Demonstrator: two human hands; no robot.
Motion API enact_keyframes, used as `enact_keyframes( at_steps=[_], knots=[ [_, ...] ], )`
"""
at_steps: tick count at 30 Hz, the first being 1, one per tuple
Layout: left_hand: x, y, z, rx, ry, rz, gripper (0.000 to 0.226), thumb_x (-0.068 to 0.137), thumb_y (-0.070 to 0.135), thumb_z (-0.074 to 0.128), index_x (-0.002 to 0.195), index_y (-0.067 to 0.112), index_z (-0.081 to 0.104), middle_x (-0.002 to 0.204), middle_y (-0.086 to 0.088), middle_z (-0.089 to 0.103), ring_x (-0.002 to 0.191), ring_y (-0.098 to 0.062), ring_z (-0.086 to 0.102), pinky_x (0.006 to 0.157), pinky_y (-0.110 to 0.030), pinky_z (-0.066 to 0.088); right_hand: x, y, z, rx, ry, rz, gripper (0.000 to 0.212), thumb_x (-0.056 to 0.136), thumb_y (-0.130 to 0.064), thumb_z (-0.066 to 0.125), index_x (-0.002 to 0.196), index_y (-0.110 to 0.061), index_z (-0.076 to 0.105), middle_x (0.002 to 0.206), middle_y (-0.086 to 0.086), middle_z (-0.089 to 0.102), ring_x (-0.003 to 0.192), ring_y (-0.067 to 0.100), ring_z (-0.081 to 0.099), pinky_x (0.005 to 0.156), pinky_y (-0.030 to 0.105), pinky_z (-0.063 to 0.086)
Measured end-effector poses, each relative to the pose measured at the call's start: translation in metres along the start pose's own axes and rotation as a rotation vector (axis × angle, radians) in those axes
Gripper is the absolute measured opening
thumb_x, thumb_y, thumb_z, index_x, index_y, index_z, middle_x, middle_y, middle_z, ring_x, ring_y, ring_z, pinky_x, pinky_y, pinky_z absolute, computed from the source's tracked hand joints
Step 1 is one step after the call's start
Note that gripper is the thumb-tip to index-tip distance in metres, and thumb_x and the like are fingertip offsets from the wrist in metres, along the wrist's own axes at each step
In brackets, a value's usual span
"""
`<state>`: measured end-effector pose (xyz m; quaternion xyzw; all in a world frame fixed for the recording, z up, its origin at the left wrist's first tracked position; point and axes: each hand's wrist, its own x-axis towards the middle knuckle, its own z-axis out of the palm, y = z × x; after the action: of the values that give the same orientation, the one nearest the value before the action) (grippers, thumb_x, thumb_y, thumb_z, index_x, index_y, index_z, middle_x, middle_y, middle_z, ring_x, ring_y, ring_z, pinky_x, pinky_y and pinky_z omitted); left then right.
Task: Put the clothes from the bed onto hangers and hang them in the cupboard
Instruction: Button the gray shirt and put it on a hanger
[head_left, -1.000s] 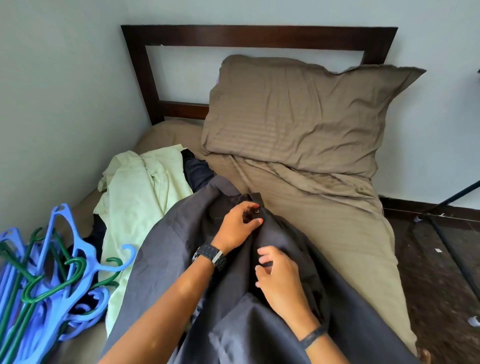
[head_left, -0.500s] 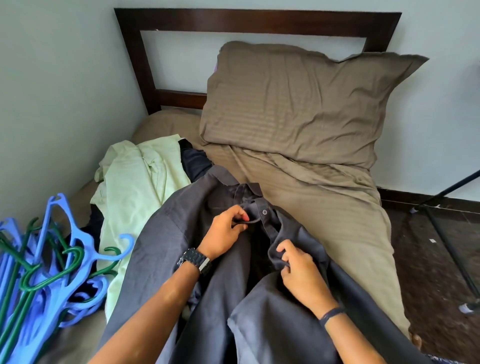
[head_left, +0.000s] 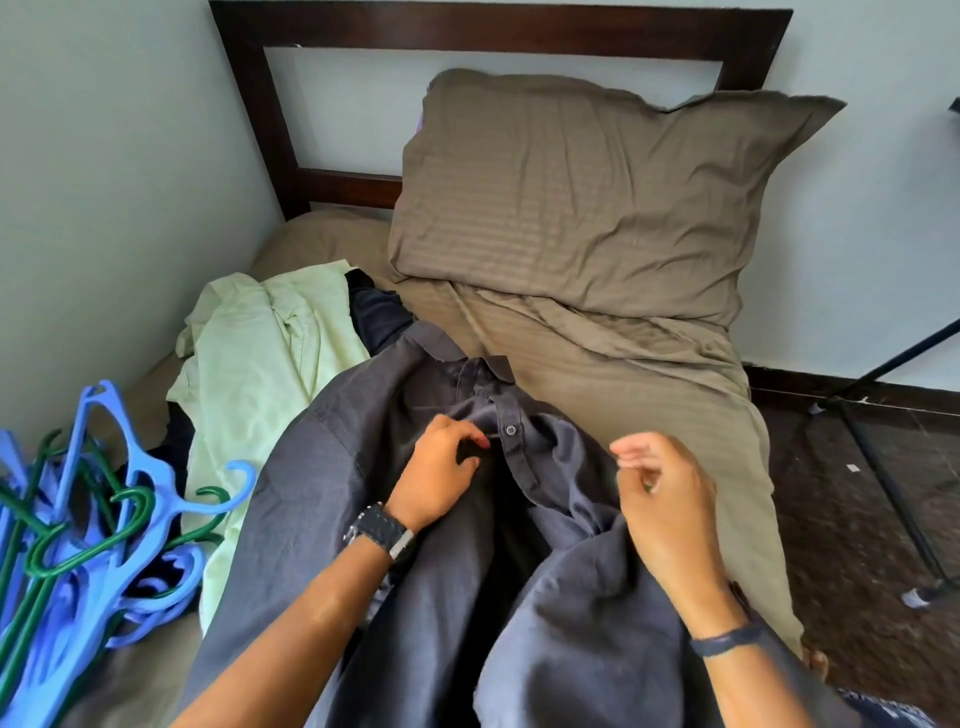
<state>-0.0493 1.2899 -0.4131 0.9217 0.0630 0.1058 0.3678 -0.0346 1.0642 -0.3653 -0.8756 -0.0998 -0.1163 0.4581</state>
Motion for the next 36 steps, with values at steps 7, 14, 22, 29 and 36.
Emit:
enact_keyframes(
  at_steps=[7,14,22,29,36],
  knots=[
    [-0.016,0.017,0.007,0.121,-0.004,0.174,0.017,0.079,0.000,0.066,0.094,0.008,0.069,0.094,-0.005,0.067,0.091,-0.020,0.060,0.085,-0.018,0.040,-0.022,-0.015,0.066,-0.068,-0.410,-0.035,0.023,0.084,-0.001,0.057,0.104,-0.011,0.062,0.106,0.001,0.057,0.104,0.016,0.056,0.091,0.024,0.045],
    [-0.020,-0.008,0.024,0.296,-0.135,-0.051,0.017,0.082,0.010,0.067,0.097,0.004,0.066,0.103,-0.011,0.059,0.099,-0.028,0.058,0.088,-0.034,0.043,-0.017,0.028,0.081,-0.215,-0.390,0.065,0.023,0.083,-0.015,0.070,0.103,-0.009,0.060,0.102,0.005,0.061,0.099,0.025,0.059,0.083,0.034,0.048],
    [-0.019,-0.007,0.031,0.443,-0.209,-0.033,0.020,0.090,0.019,0.056,0.105,0.010,0.067,0.115,-0.009,0.054,0.106,-0.026,0.057,0.088,-0.034,0.046,-0.013,0.036,0.083,-0.326,-0.387,-0.051,0.011,0.090,-0.016,0.060,0.093,-0.013,0.069,0.094,0.003,0.067,0.093,0.023,0.062,0.074,0.034,0.048],
    [-0.027,0.010,0.023,0.138,-0.135,-0.055,0.010,0.079,0.012,0.063,0.087,0.008,0.069,0.088,-0.005,0.068,0.080,-0.012,0.062,0.078,-0.027,0.049,-0.003,0.028,0.055,0.076,-0.376,0.138,0.008,0.086,-0.010,0.068,0.083,-0.006,0.074,0.068,-0.011,0.068,0.067,-0.008,0.061,0.064,0.008,0.043],
    [-0.053,0.047,0.008,-0.416,0.030,-0.243,0.018,0.080,0.009,0.071,0.069,0.020,0.065,0.060,0.010,0.064,0.056,0.000,0.058,0.061,-0.016,0.049,-0.006,-0.003,0.017,0.472,-0.421,0.247,0.027,0.089,-0.002,0.061,0.078,-0.026,0.068,0.083,0.006,0.070,0.080,0.008,0.059,0.069,0.012,0.046]
  ],
)
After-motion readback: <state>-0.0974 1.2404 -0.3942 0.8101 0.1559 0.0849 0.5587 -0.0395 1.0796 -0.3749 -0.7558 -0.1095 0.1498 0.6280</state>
